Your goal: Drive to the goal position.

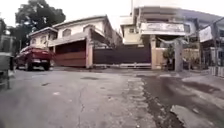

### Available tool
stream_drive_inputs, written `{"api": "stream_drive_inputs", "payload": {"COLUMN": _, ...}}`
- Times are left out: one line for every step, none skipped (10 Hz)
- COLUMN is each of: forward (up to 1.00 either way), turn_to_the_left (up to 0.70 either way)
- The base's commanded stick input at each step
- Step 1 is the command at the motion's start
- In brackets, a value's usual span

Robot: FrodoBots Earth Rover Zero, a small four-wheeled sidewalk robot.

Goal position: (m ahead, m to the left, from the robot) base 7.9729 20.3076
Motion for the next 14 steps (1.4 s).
{"api": "stream_drive_inputs", "payload": {"forward": 0.30, "turn_to_the_left": 0.27}}
{"api": "stream_drive_inputs", "payload": {"forward": 0.30, "turn_to_the_left": 0.27}}
{"api": "stream_drive_inputs", "payload": {"forward": 0.30, "turn_to_the_left": 0.27}}
{"api": "stream_drive_inputs", "payload": {"forward": 0.30, "turn_to_the_left": 0.27}}
{"api": "stream_drive_inputs", "payload": {"forward": 0.30, "turn_to_the_left": 0.27}}
{"api": "stream_drive_inputs", "payload": {"forward": 0.30, "turn_to_the_left": 0.27}}
{"api": "stream_drive_inputs", "payload": {"forward": 0.30, "turn_to_the_left": 0.04}}
{"api": "stream_drive_inputs", "payload": {"forward": 0.30, "turn_to_the_left": 0.00}}
{"api": "stream_drive_inputs", "payload": {"forward": 0.30, "turn_to_the_left": 0.00}}
{"api": "stream_drive_inputs", "payload": {"forward": 0.30, "turn_to_the_left": 0.00}}
{"api": "stream_drive_inputs", "payload": {"forward": 0.30, "turn_to_the_left": 0.00}}
{"api": "stream_drive_inputs", "payload": {"forward": 0.30, "turn_to_the_left": 0.00}}
{"api": "stream_drive_inputs", "payload": {"forward": 0.30, "turn_to_the_left": 0.12}}
{"api": "stream_drive_inputs", "payload": {"forward": 0.30, "turn_to_the_left": 0.15}}
